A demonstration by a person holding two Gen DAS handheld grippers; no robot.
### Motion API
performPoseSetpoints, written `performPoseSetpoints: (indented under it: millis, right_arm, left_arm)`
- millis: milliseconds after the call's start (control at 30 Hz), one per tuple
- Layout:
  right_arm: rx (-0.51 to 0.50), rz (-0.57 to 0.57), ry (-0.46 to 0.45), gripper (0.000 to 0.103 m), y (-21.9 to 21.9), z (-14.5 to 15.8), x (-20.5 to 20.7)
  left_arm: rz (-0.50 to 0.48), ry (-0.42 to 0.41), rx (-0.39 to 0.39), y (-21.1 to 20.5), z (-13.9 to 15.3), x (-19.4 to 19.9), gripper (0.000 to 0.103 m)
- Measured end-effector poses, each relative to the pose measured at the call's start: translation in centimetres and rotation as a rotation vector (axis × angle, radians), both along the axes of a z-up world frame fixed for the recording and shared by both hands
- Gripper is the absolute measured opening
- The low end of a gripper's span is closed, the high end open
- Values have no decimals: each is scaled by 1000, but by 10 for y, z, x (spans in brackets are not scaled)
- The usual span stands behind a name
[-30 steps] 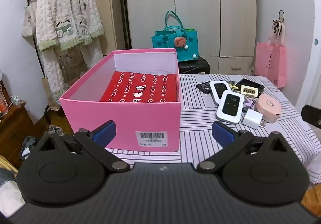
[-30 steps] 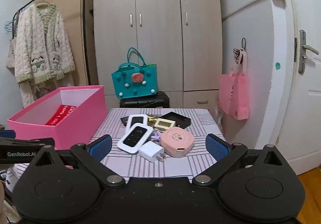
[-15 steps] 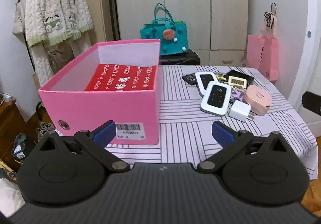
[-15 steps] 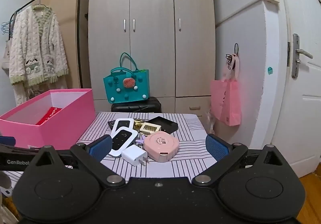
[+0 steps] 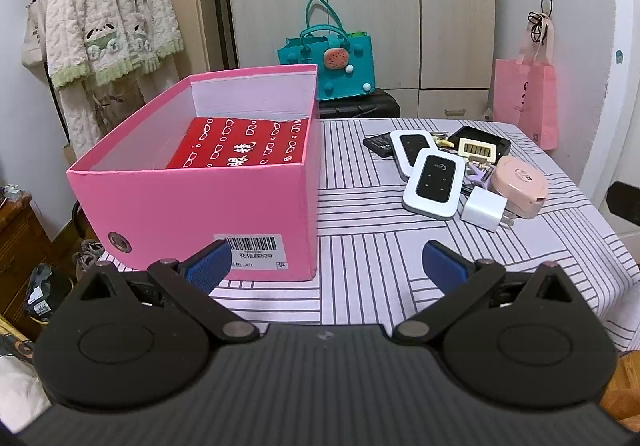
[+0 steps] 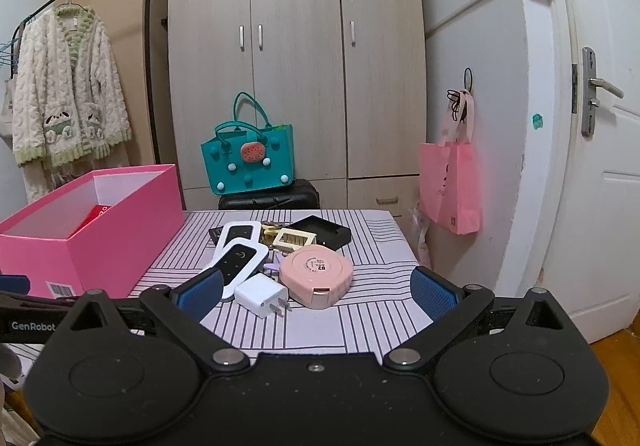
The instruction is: Organize rigid objects
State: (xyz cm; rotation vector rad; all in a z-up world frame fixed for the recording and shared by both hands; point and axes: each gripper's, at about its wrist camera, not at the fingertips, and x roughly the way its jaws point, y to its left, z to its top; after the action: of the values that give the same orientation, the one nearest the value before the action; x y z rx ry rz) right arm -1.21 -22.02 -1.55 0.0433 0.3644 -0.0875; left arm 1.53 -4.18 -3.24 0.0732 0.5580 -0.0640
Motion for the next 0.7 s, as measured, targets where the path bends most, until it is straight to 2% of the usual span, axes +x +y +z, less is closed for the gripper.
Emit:
performPoseSetpoints:
  millis: [700]
  right_arm:
    - [-1,-9,3,102,-1,-3,1]
  left_arm:
    - [9,-11,6,-1,-1,-1,103]
